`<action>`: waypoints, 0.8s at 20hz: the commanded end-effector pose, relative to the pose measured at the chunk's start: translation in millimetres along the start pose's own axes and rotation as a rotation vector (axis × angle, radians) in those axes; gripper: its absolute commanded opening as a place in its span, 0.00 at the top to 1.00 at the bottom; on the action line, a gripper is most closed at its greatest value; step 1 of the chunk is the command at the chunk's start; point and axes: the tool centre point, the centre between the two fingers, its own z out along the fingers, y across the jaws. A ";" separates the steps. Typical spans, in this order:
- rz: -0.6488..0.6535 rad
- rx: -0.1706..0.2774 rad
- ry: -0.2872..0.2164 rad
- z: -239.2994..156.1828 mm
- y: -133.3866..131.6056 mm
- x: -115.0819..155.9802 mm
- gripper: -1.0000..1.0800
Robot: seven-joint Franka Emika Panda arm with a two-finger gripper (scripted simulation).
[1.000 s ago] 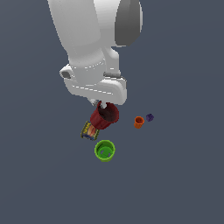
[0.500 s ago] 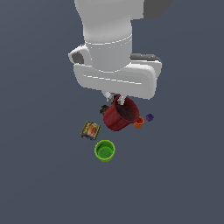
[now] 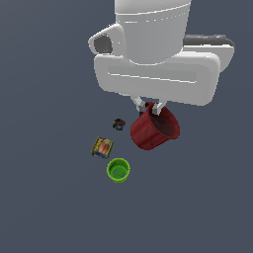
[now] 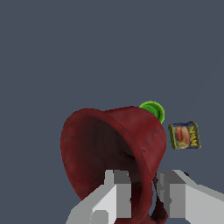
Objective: Pick up a designated object from a clutter of objects.
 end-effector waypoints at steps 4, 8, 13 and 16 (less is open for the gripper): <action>0.000 0.002 0.003 -12.9 -14.9 4.6 1.00; 0.000 0.002 0.003 -16.9 -20.2 6.2 1.00; 0.000 0.001 0.000 -15.6 -21.2 6.3 1.00; 0.000 0.001 0.000 -17.5 -23.7 5.3 1.00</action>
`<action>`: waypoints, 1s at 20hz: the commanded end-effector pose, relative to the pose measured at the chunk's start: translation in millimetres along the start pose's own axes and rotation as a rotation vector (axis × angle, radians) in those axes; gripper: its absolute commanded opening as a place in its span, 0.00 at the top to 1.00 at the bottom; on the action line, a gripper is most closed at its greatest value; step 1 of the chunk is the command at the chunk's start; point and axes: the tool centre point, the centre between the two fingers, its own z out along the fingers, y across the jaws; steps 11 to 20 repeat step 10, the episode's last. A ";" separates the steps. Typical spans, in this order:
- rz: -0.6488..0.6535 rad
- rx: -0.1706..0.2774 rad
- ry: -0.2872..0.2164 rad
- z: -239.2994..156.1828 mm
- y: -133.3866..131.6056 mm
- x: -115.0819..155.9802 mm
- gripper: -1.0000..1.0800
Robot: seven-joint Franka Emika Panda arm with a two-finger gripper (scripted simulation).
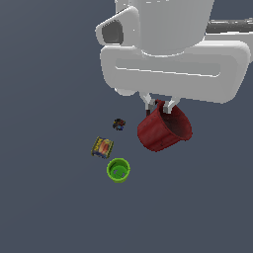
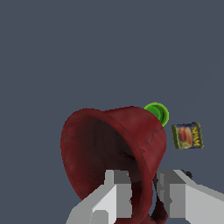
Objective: Pick up a designated object from a clutter of objects.
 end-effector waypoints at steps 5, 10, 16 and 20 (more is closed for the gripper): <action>-0.001 0.002 0.003 -13.8 -16.0 -6.4 1.00; 0.000 0.002 0.004 -19.1 -22.6 -9.5 1.00; 0.000 0.002 0.004 -19.1 -22.6 -9.5 1.00; 0.000 0.002 0.004 -19.1 -22.6 -9.5 1.00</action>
